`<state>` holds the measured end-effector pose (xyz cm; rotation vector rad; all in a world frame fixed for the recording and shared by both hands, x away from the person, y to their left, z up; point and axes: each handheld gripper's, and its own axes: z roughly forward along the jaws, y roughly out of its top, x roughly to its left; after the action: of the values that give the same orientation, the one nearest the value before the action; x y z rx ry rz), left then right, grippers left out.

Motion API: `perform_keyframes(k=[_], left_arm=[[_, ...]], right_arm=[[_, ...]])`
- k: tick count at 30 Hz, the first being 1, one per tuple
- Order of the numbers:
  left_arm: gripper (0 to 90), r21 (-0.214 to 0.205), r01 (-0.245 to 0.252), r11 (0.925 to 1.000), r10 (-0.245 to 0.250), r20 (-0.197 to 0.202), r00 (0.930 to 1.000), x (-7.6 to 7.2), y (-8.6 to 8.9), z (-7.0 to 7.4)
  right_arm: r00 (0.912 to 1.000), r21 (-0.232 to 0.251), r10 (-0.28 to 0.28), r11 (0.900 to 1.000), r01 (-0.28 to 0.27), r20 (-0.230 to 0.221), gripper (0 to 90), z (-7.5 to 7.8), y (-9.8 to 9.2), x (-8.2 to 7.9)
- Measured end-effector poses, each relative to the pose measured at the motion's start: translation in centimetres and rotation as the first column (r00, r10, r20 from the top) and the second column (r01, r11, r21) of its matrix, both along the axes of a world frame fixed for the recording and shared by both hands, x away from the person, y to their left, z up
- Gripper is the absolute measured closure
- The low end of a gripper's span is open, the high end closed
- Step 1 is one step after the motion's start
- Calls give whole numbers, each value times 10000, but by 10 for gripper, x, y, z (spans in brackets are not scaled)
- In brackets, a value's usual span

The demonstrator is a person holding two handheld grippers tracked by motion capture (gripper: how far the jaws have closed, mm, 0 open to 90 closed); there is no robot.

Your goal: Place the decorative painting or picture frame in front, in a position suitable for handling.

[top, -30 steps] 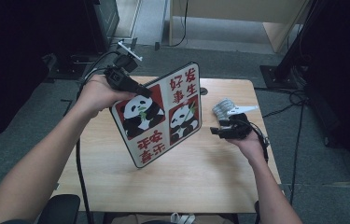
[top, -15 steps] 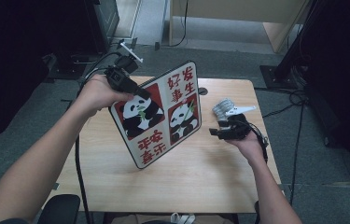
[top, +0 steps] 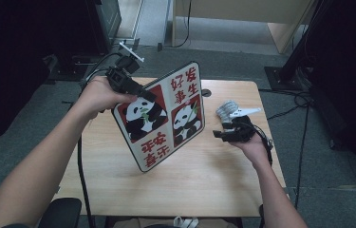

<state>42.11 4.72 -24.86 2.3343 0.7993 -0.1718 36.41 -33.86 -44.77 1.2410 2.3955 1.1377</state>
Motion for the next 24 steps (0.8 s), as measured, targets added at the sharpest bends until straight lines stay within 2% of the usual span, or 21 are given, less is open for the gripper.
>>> perform_keyframes(k=[5, 14, 24], left_arm=[[517, -93, -80, 9999, 81, 155, 9998, -3, 3, 2], [489, -471, -177, 9987, 192, 309, 9993, -8, 18, 3], [486, -807, -262, 9964, 311, 607, 9977, -20, 38, 1]], right_arm=[[10000, 65, -69, 10000, 69, -22, 398, 1, -1, 0], [9999, 142, -161, 9998, 161, -4, 398, 1, -4, 2], [9966, 352, -822, 9960, 825, -105, 399, -1, -17, 12]])
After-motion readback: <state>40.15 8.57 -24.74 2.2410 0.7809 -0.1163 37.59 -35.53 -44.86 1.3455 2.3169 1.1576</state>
